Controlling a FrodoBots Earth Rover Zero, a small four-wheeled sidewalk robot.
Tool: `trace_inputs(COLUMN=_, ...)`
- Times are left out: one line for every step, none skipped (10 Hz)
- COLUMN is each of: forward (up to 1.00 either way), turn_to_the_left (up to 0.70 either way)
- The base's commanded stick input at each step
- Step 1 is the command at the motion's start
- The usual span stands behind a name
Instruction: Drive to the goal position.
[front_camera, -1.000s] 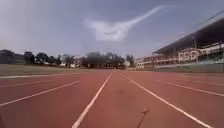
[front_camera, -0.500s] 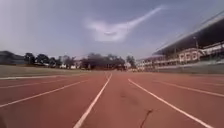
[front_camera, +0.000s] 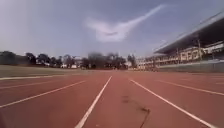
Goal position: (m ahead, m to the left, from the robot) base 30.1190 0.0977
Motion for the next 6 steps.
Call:
trace_inputs(forward=0.7, turn_to_the_left=0.0)
trace_inputs(forward=0.7, turn_to_the_left=0.0)
trace_inputs(forward=0.7, turn_to_the_left=0.0)
trace_inputs(forward=0.7, turn_to_the_left=0.0)
trace_inputs(forward=0.7, turn_to_the_left=0.0)
trace_inputs(forward=0.7, turn_to_the_left=0.0)
